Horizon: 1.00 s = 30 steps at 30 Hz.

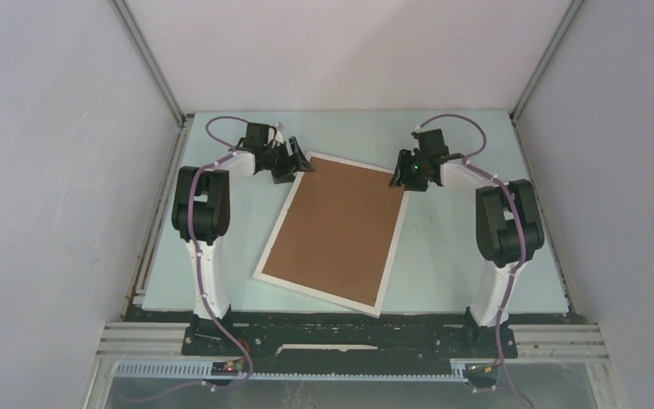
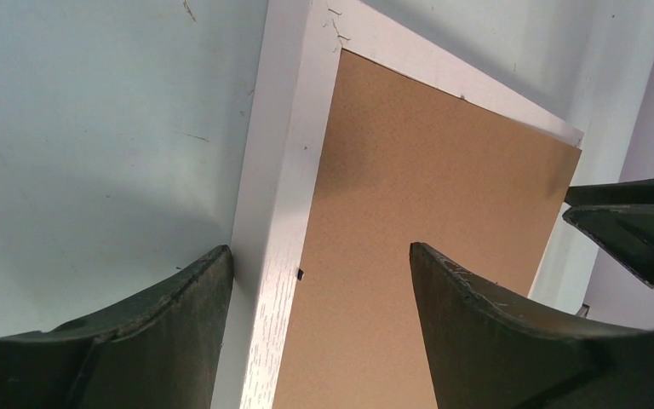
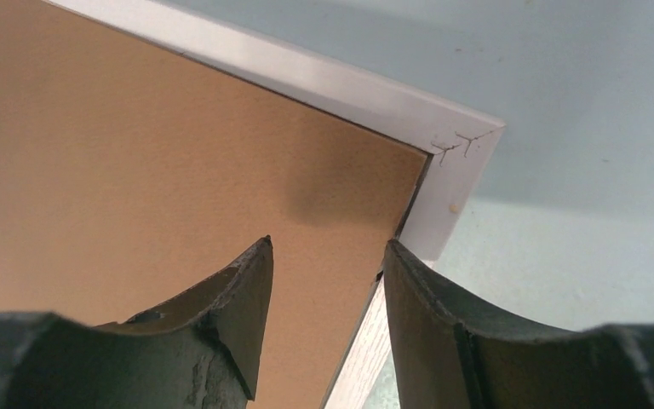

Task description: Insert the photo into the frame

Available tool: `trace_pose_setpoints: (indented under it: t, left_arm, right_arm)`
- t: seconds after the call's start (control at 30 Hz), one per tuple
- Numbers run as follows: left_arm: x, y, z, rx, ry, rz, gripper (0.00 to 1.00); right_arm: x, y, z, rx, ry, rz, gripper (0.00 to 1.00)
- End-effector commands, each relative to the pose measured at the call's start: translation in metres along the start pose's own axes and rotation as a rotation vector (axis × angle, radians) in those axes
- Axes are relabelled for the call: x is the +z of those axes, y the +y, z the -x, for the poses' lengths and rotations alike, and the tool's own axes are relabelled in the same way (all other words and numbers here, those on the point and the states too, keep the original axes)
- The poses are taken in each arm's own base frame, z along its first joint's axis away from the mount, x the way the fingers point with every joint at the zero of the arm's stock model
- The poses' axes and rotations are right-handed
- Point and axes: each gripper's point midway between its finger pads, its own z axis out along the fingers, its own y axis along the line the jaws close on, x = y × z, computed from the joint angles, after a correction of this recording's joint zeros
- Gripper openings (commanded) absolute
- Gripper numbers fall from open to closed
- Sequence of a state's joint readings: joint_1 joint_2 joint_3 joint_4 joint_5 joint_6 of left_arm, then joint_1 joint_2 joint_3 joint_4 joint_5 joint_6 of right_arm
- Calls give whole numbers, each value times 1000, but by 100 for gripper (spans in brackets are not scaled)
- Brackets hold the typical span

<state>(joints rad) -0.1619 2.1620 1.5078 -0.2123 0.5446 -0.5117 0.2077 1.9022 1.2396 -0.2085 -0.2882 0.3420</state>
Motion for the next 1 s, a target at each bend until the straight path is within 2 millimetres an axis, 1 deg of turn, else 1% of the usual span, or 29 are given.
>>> trace_pose_setpoints:
  t: [0.0,0.07,0.17,0.3,0.43,0.5,0.53,0.57,0.63,0.67,0.7,0.73,0.8,0.87,0.93,0.97]
  left_arm:
    - [3,-63,-31,29,128,-168,77]
    - [-1,-62,-30,39,118,-140,78]
    - [-8,-59,-26,59,101,-99,80]
    - [-18,-58,-21,91,82,-51,83]
    - [-22,-60,-17,99,71,-48,83]
    - [-23,-61,-17,99,72,-48,83]
    - [-23,-61,-18,97,74,-50,83]
    - [-23,-61,-18,97,76,-52,84]
    - [-22,-59,-20,89,83,-56,84]
    - [-22,-58,-20,84,83,-54,84]
    - [-23,-56,-20,78,83,-50,85]
    - [-25,-55,-19,75,78,-46,85]
    - [-31,-52,-13,86,55,-31,88]
    - [-39,-45,-4,109,23,18,92]
    - [-49,-41,2,134,4,70,94]
    - [-56,-40,7,146,-12,94,96]
  right_arm:
    - [19,21,-67,-79,249,-144,57]
    - [20,13,-74,-99,274,-244,56]
    - [27,1,-78,-162,309,-368,54]
    - [38,-1,-84,-233,379,-434,55]
    - [43,0,-90,-264,387,-450,54]
    - [44,3,-91,-268,381,-429,51]
    - [47,12,-88,-250,361,-360,51]
    - [46,24,-86,-225,345,-278,50]
    - [38,43,-72,-161,288,-128,51]
    - [31,48,-66,-131,257,-73,51]
    - [22,54,-54,-106,216,-24,52]
    - [8,65,-39,-94,171,37,55]
    - [-13,75,-20,-60,126,140,63]
    - [-32,78,-3,-29,94,198,68]
    - [-49,72,8,0,73,214,72]
    - [-55,64,13,19,61,202,74]
